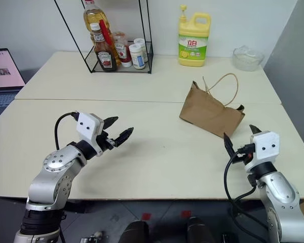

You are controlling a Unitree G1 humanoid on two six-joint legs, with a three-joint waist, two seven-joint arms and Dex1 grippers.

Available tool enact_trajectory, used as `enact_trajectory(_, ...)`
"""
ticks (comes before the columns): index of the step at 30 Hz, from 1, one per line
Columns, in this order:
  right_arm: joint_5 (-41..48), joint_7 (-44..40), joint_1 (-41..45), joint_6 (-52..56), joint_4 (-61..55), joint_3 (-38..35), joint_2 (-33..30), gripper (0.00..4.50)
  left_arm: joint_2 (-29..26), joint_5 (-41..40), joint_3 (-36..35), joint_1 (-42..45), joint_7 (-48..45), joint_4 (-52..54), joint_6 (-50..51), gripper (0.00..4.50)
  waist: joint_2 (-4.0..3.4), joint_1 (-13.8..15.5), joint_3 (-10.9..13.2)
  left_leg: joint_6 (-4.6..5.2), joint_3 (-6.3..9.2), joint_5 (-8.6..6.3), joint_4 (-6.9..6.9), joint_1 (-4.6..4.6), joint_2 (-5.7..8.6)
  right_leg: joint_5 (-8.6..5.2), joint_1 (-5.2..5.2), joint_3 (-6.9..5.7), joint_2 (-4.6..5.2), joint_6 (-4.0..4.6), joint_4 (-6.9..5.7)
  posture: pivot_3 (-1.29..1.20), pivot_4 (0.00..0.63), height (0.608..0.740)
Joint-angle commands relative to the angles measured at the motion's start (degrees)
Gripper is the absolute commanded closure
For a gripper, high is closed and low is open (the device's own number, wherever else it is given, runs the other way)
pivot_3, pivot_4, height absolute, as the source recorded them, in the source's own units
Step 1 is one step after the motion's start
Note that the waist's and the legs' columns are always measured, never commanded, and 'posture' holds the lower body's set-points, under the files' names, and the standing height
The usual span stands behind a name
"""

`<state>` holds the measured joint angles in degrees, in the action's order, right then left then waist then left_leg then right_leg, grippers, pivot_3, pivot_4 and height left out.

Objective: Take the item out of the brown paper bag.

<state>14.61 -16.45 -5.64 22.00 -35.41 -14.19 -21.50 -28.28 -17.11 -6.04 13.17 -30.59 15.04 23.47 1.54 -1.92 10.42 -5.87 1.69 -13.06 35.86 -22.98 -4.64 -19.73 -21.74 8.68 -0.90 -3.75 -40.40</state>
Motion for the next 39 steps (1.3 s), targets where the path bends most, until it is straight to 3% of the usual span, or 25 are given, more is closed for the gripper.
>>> enact_trajectory(1,-0.11,-0.48,0.72,-1.37,-0.85,-0.06,-0.55,0.0,0.14,-1.28,-1.14,0.5,-0.32,2.54,-1.1,0.81,0.0,-0.01,0.0,0.0,0.0,0.0,0.0,0.0,0.0,0.0,0.0,0.0,0.0,0.0,0.0,0.0,0.15,0.74)
enact_trajectory(12,-0.14,-0.32,0.18,-1.09,-2.02,-0.26,-0.46,0.0,-0.75,-1.12,0.06,3.96,-1.64,1.3,-0.39,0.81,0.01,0.0,0.01,0.0,0.01,0.0,0.0,-0.01,0.01,0.0,0.01,-0.01,0.0,-0.01,0.01,0.0,0.15,0.74)
enact_trajectory(20,0.07,0.41,1.3,1.86,-4.18,-0.5,-1.67,0.0,-3.17,-5.77,-0.1,6.9,-9.6,1.92,1.11,0.81,0.01,-0.01,0.01,0.0,0.0,0.0,-0.01,-0.01,0.01,0.0,0.01,0.0,0.0,-0.01,0.05,0.0,0.15,0.74)
enact_trajectory(30,4.83,1.11,11.63,18.01,-7.93,-1.41,-6.4,0.0,-6.89,-11.88,0.64,10.53,-17.88,2.51,3.75,0.81,0.01,-0.07,0.01,0.0,0.01,0.0,0.0,-0.03,0.0,0.01,0.01,-0.01,0.0,-0.02,0.09,0.0,0.15,0.74)
enact_trajectory(39,9.6,0.05,24.63,33.34,-0.96,-0.99,-10.66,0.0,-7.67,-11.82,1.94,13.5,-19.76,1.83,4.24,0.81,0.01,-0.06,0.02,0.04,0.03,-0.02,-0.02,-0.12,0.0,0.07,0.01,-0.02,0.0,-0.08,0.33,0.0,0.15,0.74)
